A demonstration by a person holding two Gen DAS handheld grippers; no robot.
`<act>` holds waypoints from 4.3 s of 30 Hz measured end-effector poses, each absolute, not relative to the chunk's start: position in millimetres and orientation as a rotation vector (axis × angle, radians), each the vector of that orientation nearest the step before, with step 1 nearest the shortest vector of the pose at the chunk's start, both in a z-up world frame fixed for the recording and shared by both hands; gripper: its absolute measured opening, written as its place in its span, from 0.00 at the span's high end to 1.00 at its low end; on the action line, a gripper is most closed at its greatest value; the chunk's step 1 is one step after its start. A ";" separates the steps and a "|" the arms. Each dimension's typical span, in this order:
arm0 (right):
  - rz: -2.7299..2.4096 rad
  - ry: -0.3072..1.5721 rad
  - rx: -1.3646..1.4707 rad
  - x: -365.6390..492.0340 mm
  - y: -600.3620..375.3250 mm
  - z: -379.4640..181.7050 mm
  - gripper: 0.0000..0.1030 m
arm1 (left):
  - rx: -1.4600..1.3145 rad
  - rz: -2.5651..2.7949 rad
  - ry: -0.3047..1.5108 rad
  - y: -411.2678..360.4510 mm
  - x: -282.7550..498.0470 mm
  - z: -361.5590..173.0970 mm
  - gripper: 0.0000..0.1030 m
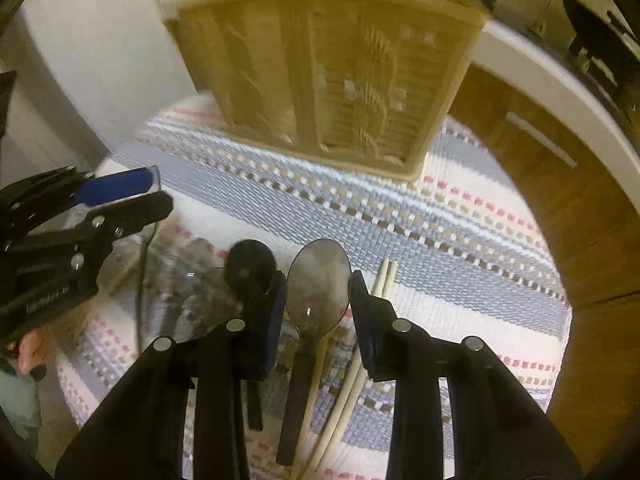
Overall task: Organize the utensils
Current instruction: 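Carry both spoons over the beige holder, lower them in, open both tools, then grasp another clear spoon with the left tool while the right tool grasps a chopstick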
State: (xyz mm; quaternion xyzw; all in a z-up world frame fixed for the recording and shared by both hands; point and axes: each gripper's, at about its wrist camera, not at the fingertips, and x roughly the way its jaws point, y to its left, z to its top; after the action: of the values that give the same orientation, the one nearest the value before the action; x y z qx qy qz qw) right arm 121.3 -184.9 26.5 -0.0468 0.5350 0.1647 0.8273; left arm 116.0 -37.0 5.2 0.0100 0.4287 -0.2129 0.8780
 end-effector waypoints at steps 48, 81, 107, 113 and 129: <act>0.076 0.337 0.023 226.4 -247.9 145.3 0.71 | 0.070 -0.296 0.249 -49.8 214.2 140.3 0.70; 0.219 0.546 0.147 121.0 -275.7 166.8 0.51 | -0.053 -0.491 0.384 -17.5 115.7 163.3 0.46; 0.358 1.273 0.150 104.9 -250.8 11.7 0.65 | 0.213 -0.619 0.972 -67.6 86.6 -3.9 0.48; 0.367 1.285 0.151 106.8 -249.8 6.6 0.65 | 0.271 -0.628 1.009 -83.0 88.5 -20.4 0.50; 0.370 1.348 0.106 128.7 -229.9 -11.8 0.72 | 0.392 -0.601 1.094 -122.8 102.4 -44.3 0.59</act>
State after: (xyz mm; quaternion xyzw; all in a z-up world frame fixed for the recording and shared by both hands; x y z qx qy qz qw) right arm 128.7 -229.9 -11.8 0.0490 0.6200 0.1702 0.7644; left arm 102.4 -122.8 -44.3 0.1824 0.5090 -0.2796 0.7934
